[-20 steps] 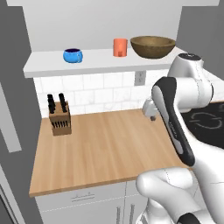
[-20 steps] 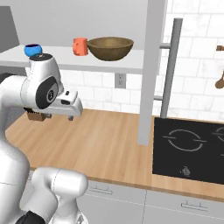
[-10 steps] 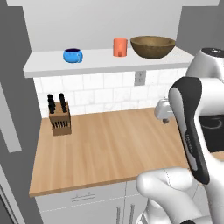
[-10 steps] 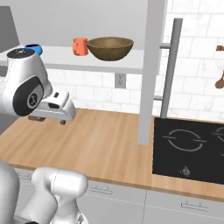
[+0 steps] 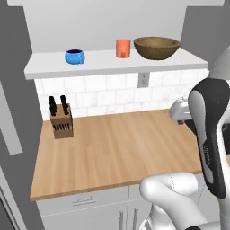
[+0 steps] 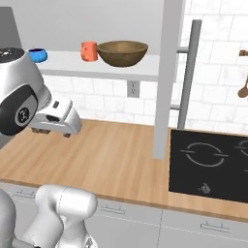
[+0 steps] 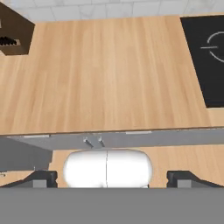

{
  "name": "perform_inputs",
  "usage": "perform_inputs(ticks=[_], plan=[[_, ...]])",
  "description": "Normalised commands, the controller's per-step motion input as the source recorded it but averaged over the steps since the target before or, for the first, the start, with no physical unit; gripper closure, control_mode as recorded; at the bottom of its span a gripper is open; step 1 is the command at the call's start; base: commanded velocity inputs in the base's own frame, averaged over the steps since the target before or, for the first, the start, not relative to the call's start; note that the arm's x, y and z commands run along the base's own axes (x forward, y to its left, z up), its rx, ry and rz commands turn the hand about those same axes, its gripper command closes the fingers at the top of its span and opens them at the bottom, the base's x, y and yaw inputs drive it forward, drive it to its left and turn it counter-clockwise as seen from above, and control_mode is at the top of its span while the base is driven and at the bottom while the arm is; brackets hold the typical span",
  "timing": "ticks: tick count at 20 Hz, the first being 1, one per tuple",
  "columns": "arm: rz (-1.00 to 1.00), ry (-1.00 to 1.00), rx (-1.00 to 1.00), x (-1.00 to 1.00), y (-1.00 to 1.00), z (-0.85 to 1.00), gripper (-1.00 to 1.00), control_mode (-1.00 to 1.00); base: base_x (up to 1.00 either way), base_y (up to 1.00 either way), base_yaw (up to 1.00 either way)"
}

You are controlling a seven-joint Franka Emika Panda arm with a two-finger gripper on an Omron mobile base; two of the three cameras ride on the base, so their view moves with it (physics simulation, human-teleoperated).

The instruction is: Gather all objects into one cabinet and sort the glasses and bowls to opposite sides.

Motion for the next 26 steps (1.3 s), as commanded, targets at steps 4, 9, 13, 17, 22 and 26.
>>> perform_inputs(ticks=[4,9,13,17,22,26], plan=[[0.00,0.00,0.00,0.00,0.00,0.00,-1.00,1.00,-0.94,-0.08,0.00],[0.00,0.00,0.00,0.00,0.00,0.00,-1.00,1.00,-1.00,-0.08,0.00],[0.00,0.00,0.00,0.00,0.00,0.00,-1.00,1.00,-0.88,0.00,0.00],[0.00,0.00,0.00,0.00,0.00,0.00,-1.00,1.00,-0.45,0.00,-0.05],[0.00,0.00,0.00,0.00,0.00,0.00,-1.00,1.00,-0.29,-0.07,-0.71],[0.00,0.00,0.00,0.00,0.00,0.00,-1.00,1.00,-0.07,0.00,-0.90]])
